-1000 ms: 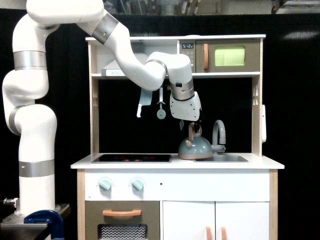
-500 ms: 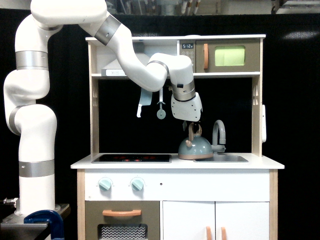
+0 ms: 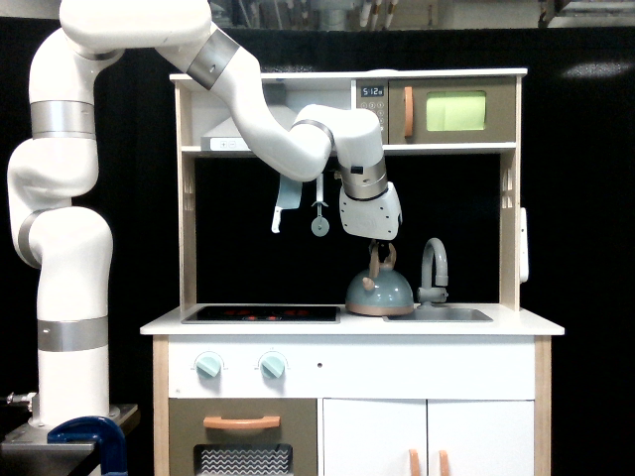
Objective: Place the teapot on the stove
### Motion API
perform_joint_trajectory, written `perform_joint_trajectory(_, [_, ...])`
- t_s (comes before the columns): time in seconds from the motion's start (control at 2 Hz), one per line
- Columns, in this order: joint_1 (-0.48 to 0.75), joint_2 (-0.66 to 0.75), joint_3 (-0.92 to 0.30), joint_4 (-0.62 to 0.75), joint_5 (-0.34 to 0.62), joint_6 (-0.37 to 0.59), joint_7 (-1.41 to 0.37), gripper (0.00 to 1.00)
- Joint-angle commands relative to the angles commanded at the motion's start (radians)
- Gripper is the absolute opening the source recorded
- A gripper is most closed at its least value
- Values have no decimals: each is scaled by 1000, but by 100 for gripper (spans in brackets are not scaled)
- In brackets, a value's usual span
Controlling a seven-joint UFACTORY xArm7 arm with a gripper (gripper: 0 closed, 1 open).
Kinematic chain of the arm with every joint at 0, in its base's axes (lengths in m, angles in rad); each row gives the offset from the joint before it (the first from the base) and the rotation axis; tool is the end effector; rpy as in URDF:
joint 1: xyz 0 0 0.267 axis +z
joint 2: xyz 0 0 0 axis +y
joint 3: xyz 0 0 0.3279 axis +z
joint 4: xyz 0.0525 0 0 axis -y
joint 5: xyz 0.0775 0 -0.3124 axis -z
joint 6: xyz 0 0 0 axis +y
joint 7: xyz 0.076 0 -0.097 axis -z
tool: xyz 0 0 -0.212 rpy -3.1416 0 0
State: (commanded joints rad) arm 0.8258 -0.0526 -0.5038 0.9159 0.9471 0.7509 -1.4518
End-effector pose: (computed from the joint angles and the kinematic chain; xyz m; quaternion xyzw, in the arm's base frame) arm 0.4473 0.2829 0.2518 -0.7887 -0.4933 -0.2664 0.2524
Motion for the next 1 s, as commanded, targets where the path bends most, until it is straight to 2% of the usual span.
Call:
perform_joint_trajectory(0.5, [-62,-84,19,-30,-85,38,43,0])
perform_joint_trajectory(1.0, [-143,-297,63,-175,-220,56,123,0])
